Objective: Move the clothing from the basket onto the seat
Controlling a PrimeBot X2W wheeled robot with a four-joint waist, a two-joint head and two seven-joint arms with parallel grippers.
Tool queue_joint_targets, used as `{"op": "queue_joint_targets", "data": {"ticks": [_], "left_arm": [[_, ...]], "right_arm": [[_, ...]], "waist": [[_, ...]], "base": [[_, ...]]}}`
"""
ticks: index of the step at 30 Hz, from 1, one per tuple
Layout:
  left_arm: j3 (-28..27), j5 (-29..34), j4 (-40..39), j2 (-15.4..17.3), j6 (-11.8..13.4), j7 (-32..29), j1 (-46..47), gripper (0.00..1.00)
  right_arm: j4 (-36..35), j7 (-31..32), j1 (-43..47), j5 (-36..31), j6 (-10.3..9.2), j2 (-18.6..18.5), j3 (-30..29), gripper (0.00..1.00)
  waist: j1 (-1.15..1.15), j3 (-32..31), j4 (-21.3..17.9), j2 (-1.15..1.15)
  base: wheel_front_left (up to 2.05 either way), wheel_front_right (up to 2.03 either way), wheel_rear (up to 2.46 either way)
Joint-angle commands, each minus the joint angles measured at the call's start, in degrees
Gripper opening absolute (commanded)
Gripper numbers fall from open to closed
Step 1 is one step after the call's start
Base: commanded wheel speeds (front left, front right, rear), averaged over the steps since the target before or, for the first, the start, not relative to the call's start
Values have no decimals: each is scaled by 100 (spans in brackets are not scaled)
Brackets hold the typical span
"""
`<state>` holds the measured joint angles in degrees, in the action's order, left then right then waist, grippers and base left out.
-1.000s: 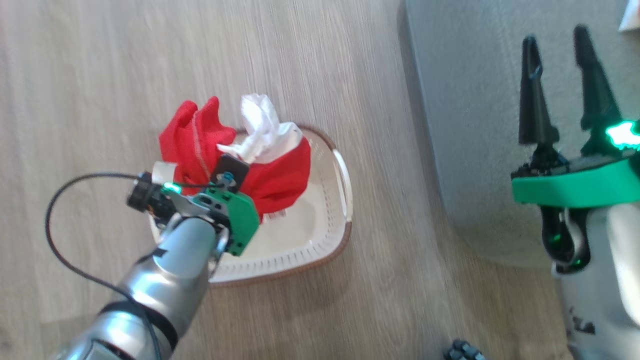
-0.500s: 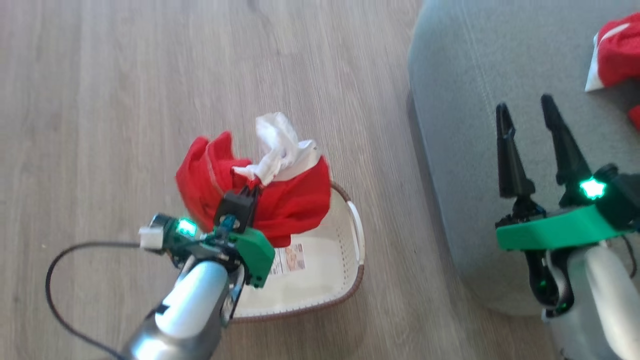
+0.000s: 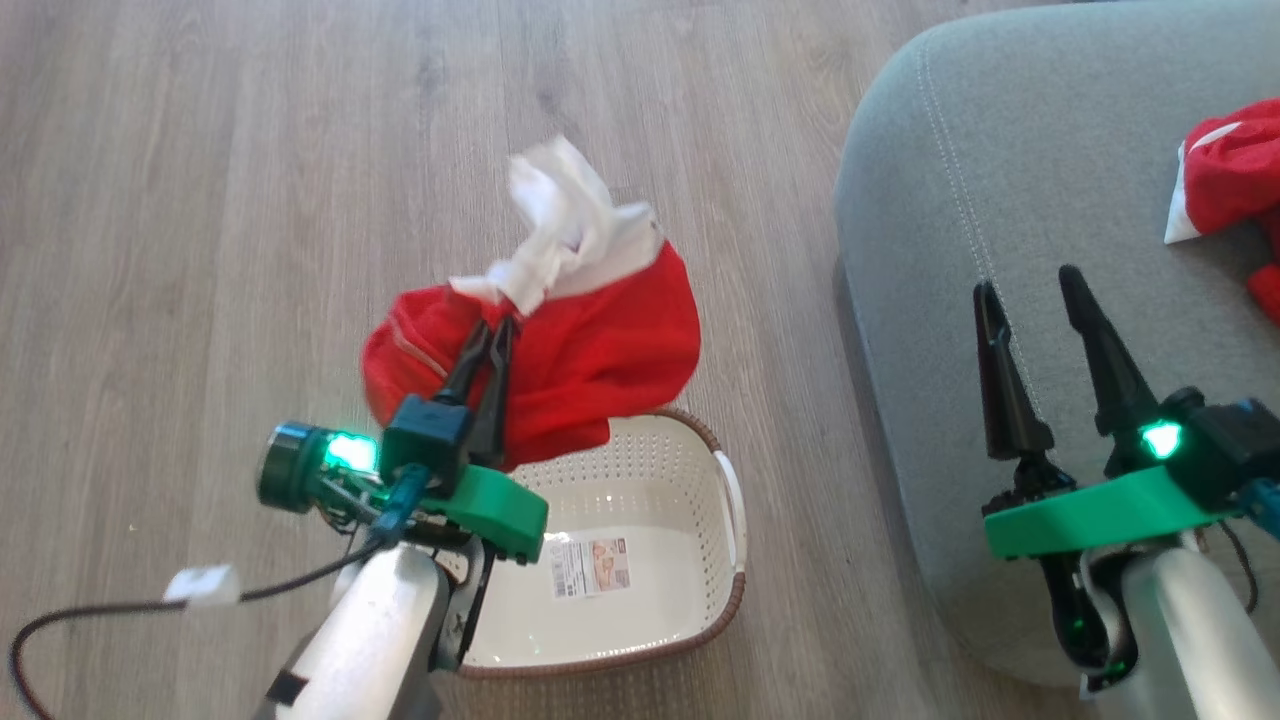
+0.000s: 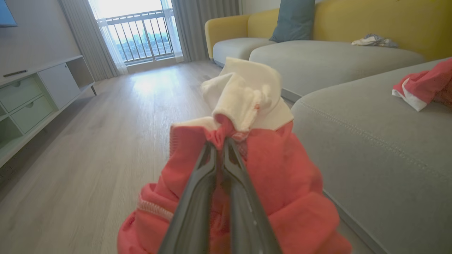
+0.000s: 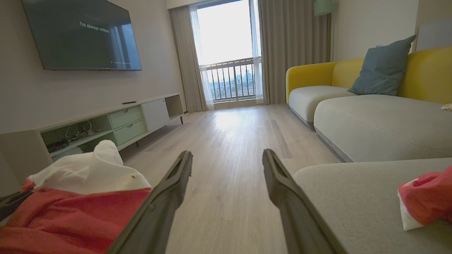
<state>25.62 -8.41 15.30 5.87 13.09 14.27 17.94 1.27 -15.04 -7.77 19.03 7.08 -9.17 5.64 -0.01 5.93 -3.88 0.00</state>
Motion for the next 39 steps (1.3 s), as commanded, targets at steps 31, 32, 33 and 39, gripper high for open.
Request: {"op": "queue_joint_targets", "data": {"ticks": [31,32,33,39], "left_arm": [[-794,469,-2891,-292,-619,73,258,0],[-725,480,-2825,-293,-691,73,265,0],[-664,484,-2749,-294,-752,73,273,0],[-442,431,-2384,-297,-920,73,344,0]], "right_arm": [[-139,4,90,-168,41,-9,405,100],[-169,4,83,-159,41,-10,457,100],[-204,4,72,-161,41,-23,531,100],[-482,4,-25,-512,41,-303,1248,100]], "waist": [[1,-47,-20,0],[1,-38,-19,0],[1,-29,-18,0],[1,4,-35,0]], "base": [[0,0,0],[0,0,0],[0,0,0],[0,0,0]]}}
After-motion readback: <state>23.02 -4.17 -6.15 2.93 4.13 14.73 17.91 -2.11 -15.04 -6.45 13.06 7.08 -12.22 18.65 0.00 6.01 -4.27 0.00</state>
